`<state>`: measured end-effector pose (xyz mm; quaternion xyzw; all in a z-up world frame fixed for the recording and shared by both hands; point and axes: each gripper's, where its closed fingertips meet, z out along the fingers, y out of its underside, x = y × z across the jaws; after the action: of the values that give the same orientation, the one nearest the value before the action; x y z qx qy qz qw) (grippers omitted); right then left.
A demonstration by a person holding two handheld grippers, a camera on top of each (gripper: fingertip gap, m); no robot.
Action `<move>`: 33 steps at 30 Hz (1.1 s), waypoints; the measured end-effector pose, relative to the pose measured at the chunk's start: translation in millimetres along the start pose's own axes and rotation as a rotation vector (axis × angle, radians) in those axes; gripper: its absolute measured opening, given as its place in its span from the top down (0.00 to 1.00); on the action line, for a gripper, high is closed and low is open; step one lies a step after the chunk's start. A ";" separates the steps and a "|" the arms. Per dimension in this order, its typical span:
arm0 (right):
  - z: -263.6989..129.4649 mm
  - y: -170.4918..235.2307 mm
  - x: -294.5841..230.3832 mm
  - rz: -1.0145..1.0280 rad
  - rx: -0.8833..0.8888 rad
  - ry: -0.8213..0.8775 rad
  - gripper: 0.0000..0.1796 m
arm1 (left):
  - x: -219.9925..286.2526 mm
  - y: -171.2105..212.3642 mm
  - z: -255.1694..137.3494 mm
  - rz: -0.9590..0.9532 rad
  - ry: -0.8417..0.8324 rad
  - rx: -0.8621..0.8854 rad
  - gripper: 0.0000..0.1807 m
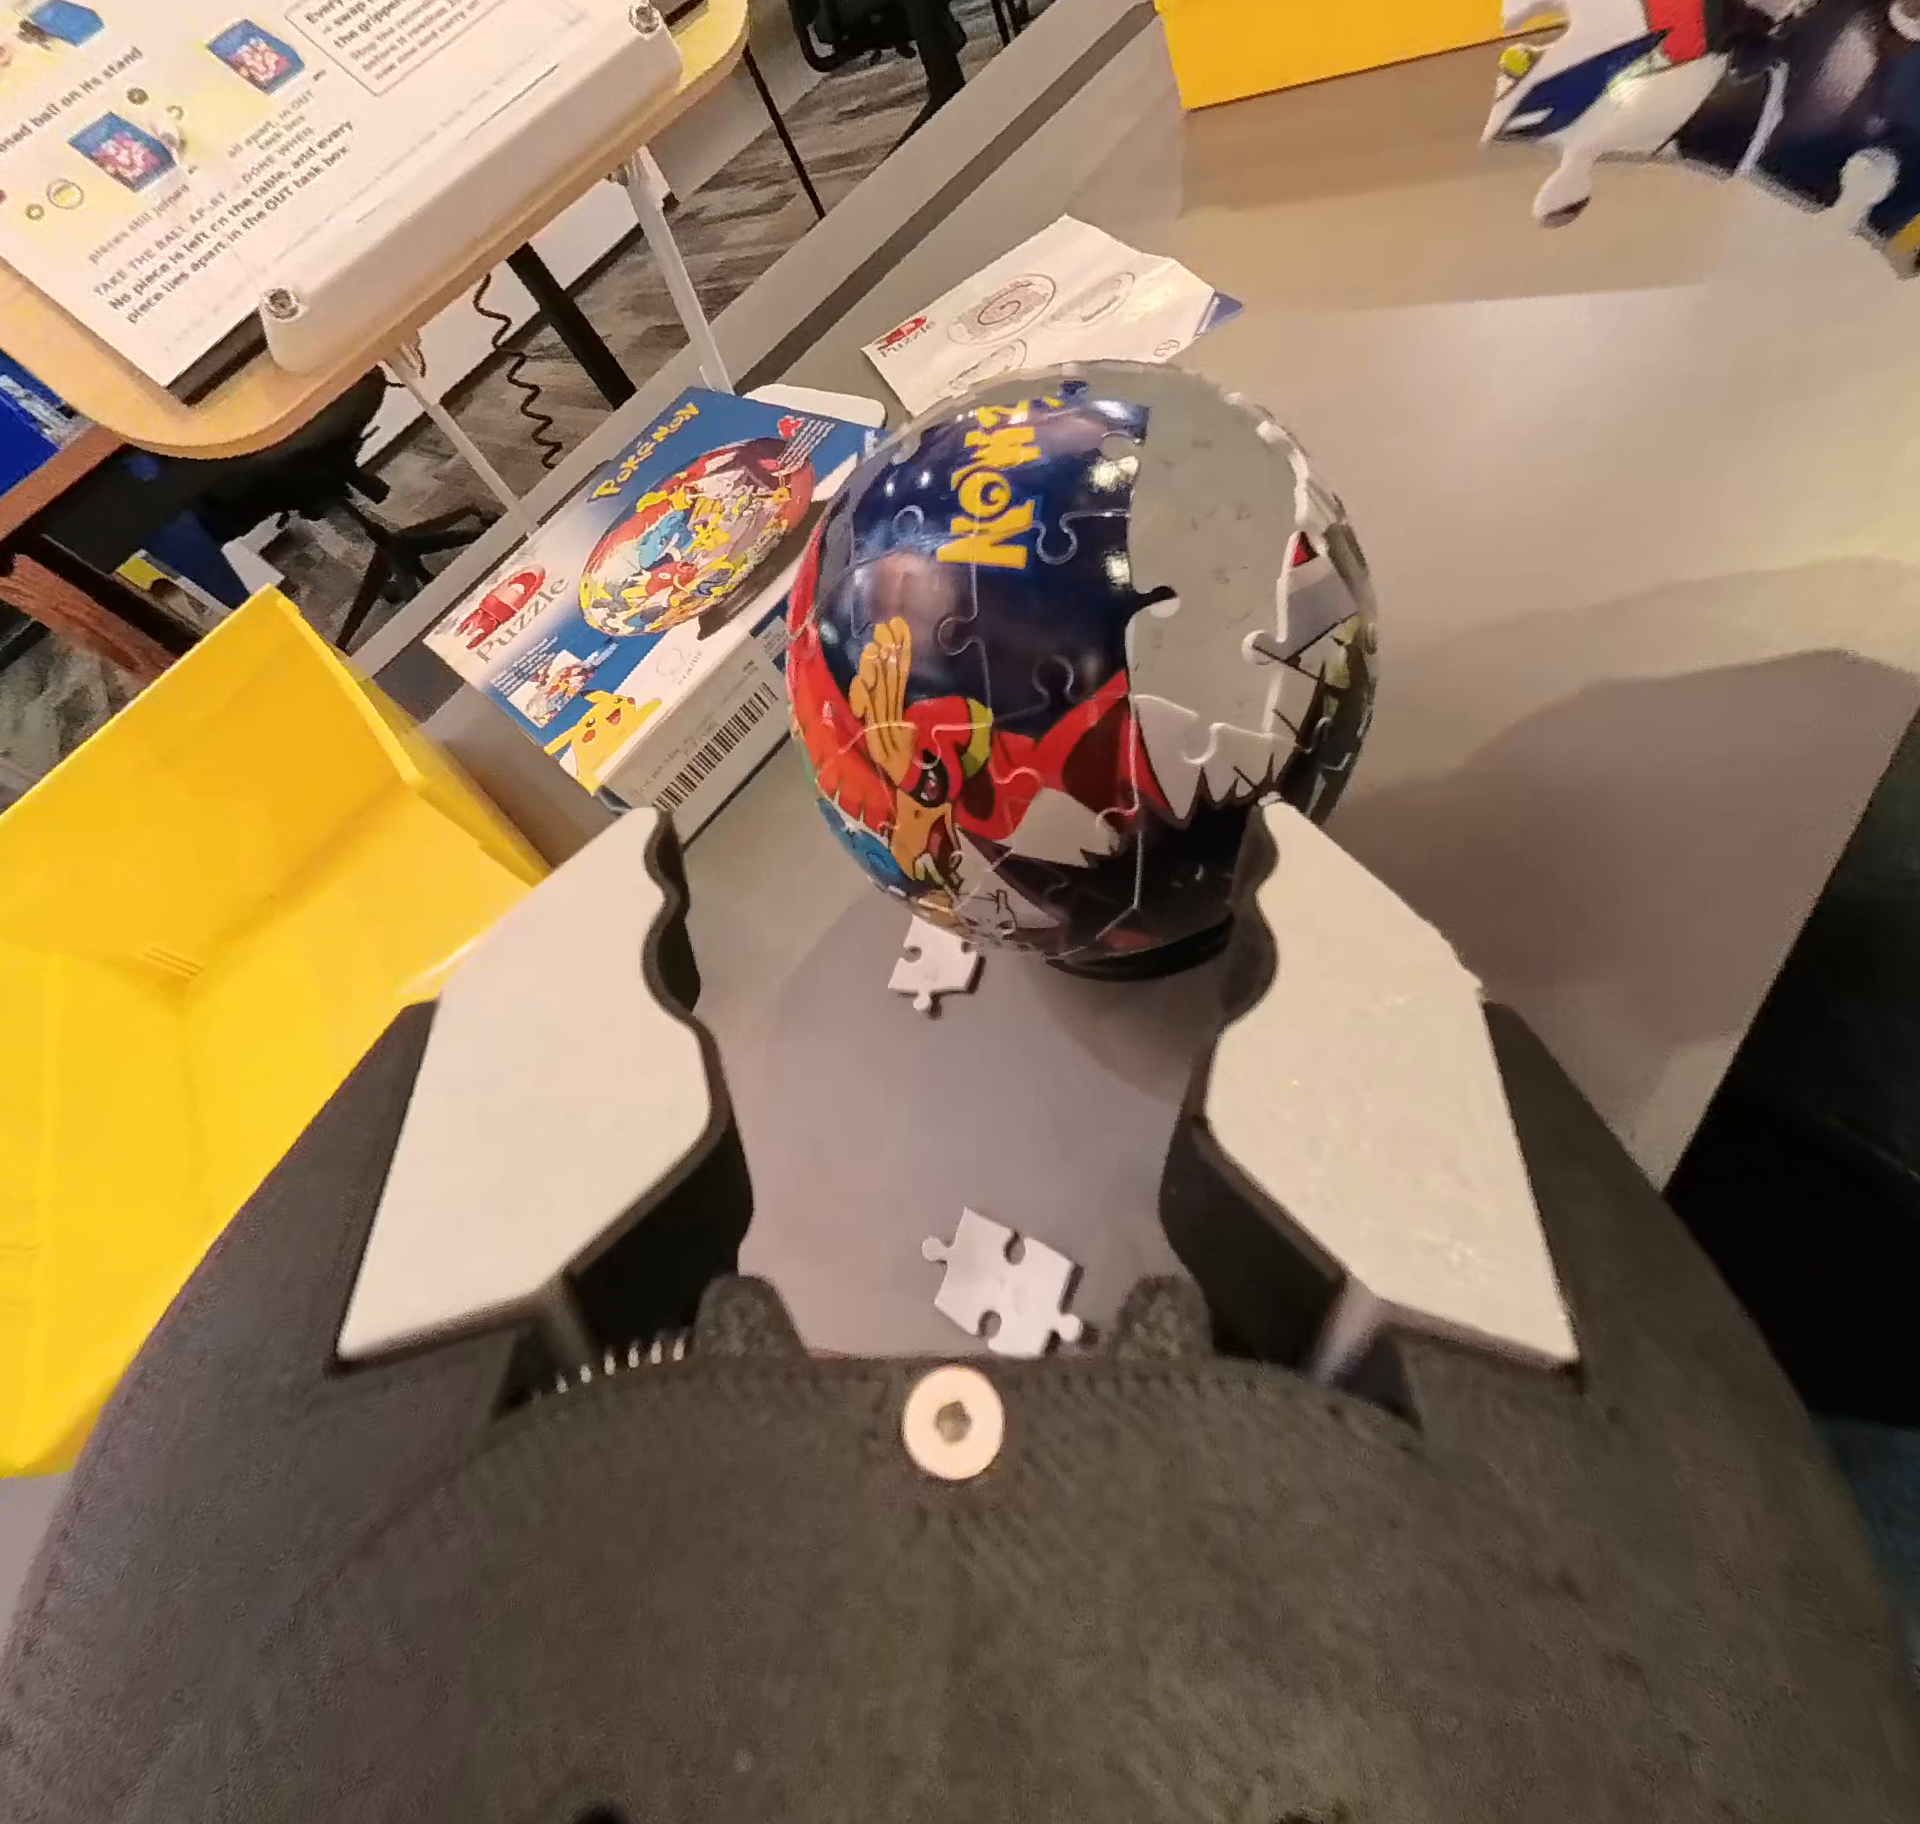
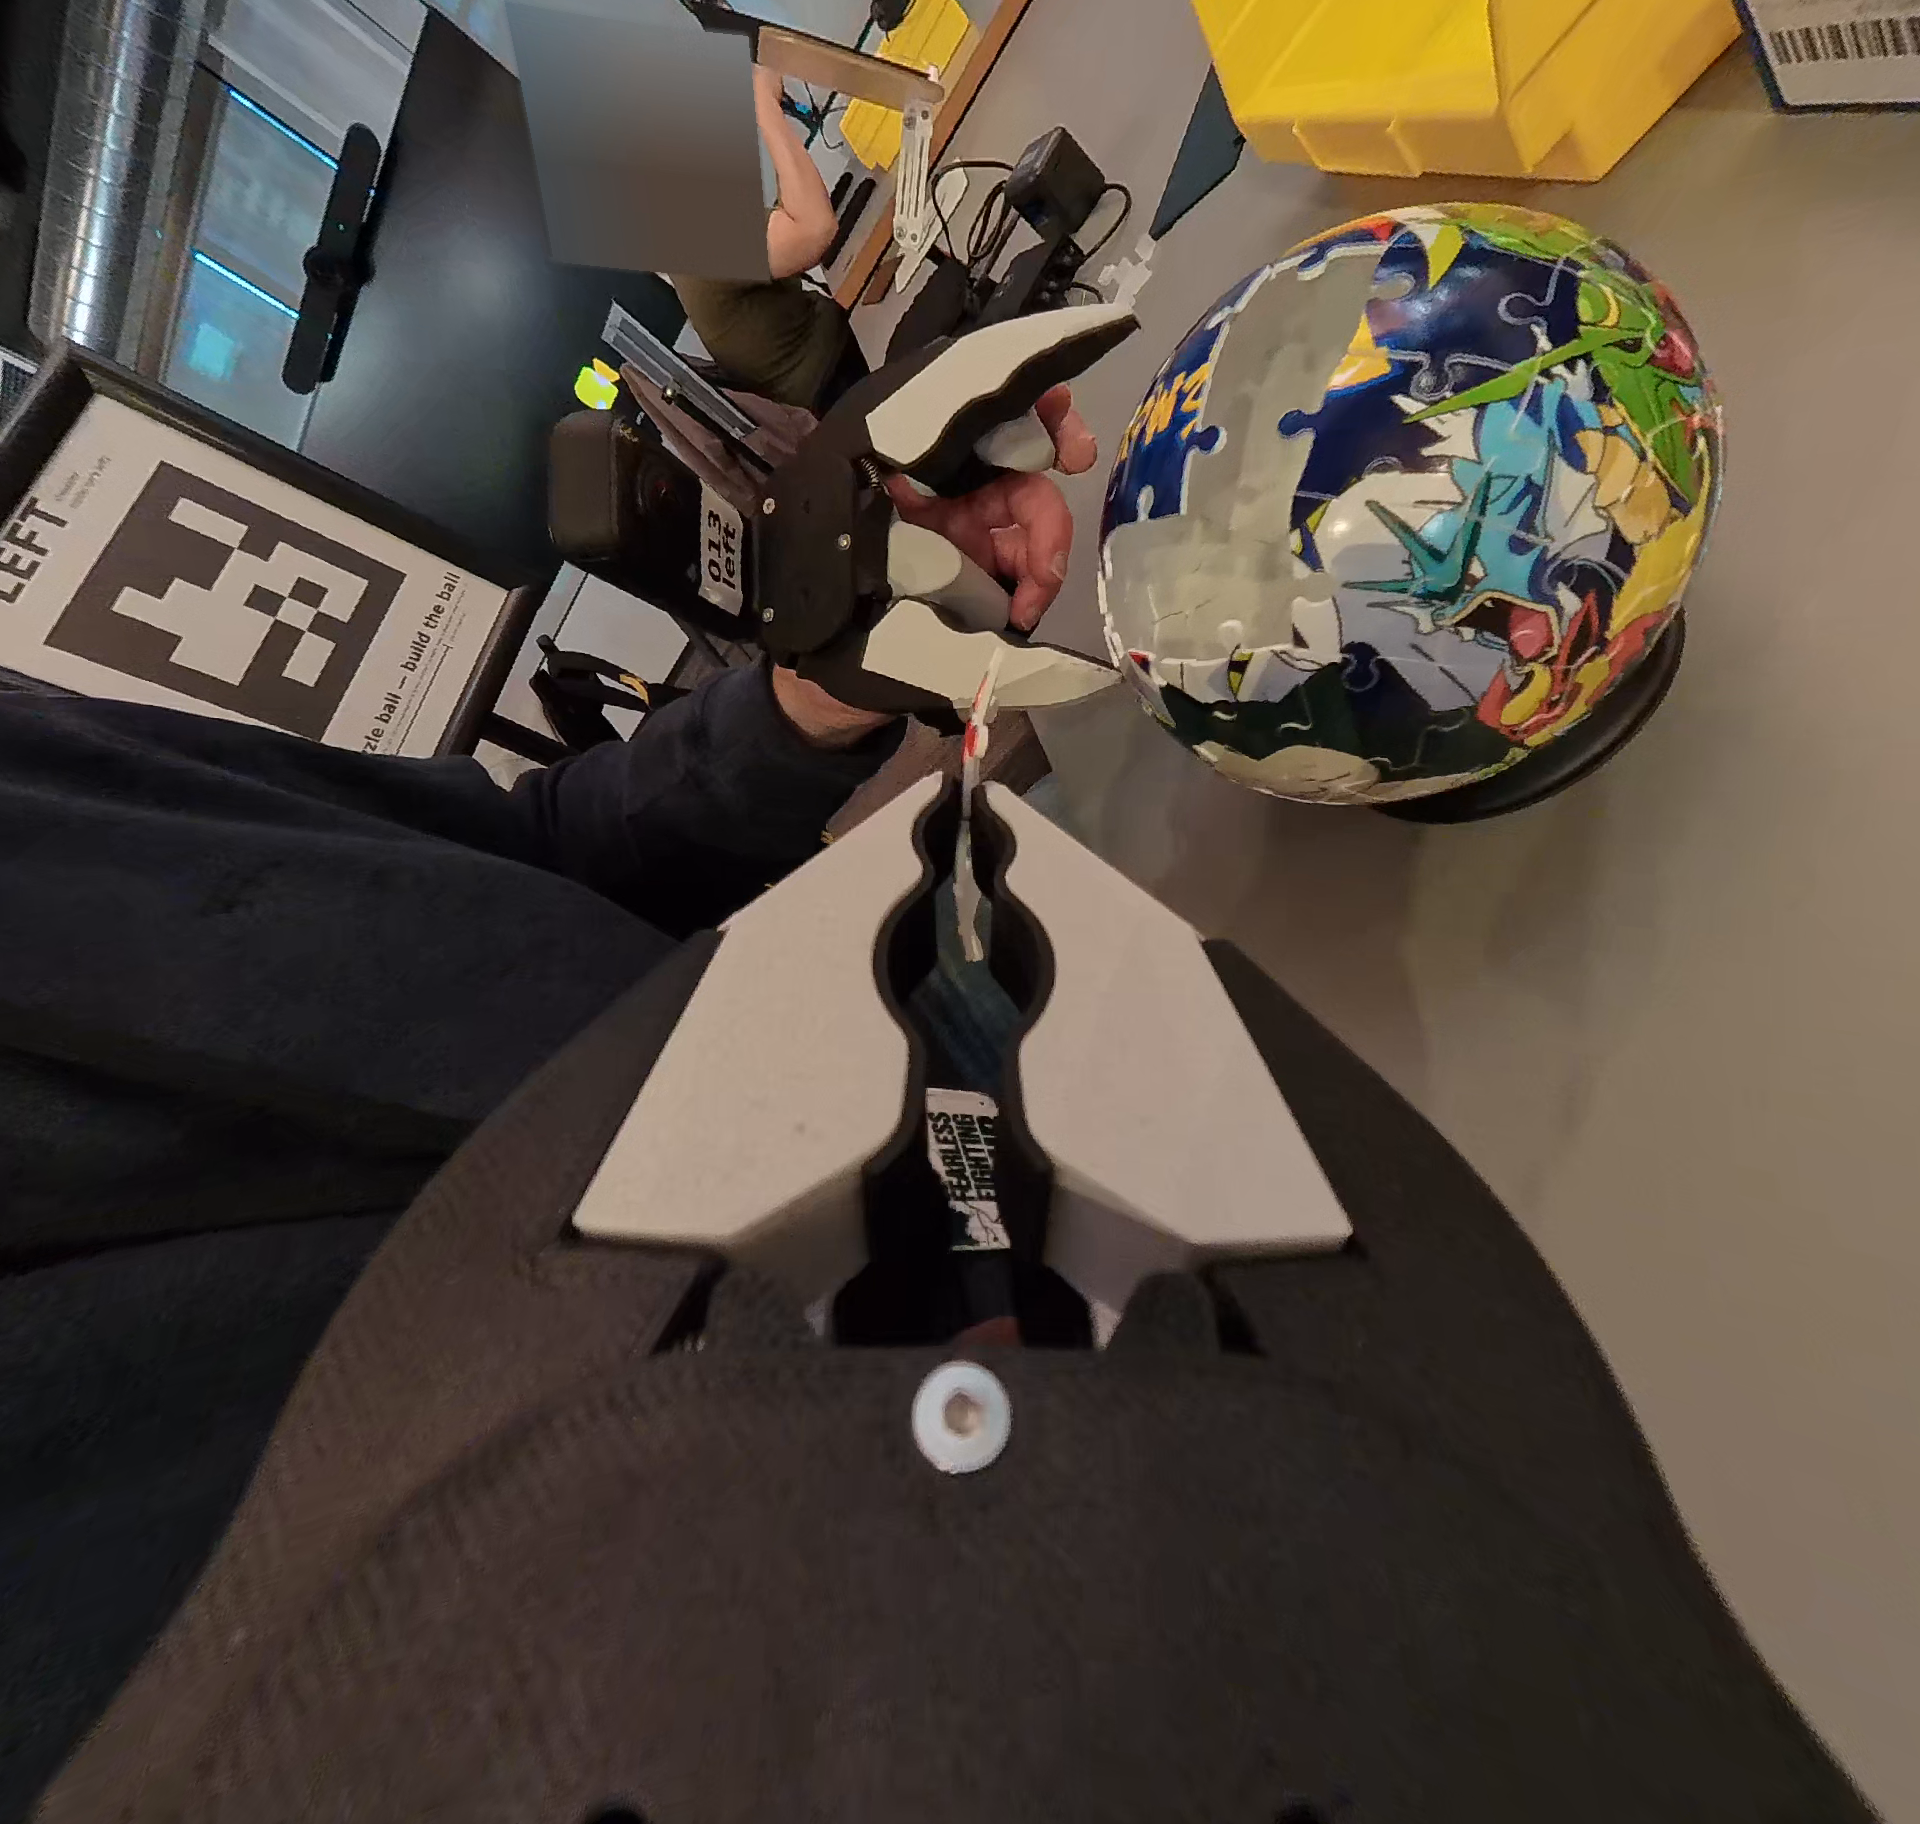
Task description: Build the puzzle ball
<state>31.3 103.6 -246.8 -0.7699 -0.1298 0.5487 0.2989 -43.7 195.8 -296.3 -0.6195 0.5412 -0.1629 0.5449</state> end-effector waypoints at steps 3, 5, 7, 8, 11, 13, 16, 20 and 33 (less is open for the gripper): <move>-2.7 -0.9 4.5 -0.013 -0.002 0.008 1.00 | 1.4 -3.5 2.6 0.010 0.001 0.008 0.44; -5.8 -3.2 10.7 -0.018 -0.001 0.025 1.00 | 1.6 -5.1 3.9 0.018 0.002 0.015 0.44; -9.3 -8.0 16.0 -0.021 0.018 0.032 1.00 | 2.1 -7.7 4.5 0.008 0.012 0.030 0.44; -11.4 -10.6 18.6 -0.023 0.026 0.036 1.00 | 1.5 -7.6 5.1 0.012 0.012 0.029 0.43; -15.2 -18.7 19.1 -0.012 0.051 0.011 1.00 | 2.1 -10.8 7.2 0.005 0.026 0.041 0.43; -11.0 -16.7 15.8 -0.024 0.020 -0.001 1.00 | 2.7 -12.5 9.7 0.017 0.026 0.044 0.42; -4.5 -16.8 13.8 -0.049 -0.023 0.001 1.00 | 2.7 -14.3 14.0 0.018 0.021 0.041 0.43; -1.0 -21.8 14.1 -0.049 -0.035 -0.005 1.00 | -0.1 -15.0 17.7 0.020 -0.005 0.034 0.43; 7.1 -11.1 5.9 -0.137 -0.280 -0.044 1.00 | 9.7 -57.4 -20.7 0.001 0.074 0.161 0.58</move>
<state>28.3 117.7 -246.2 -0.7812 -0.2639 0.5202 0.2222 -28.3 167.0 -243.9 -0.5670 0.5463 -0.2283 0.5726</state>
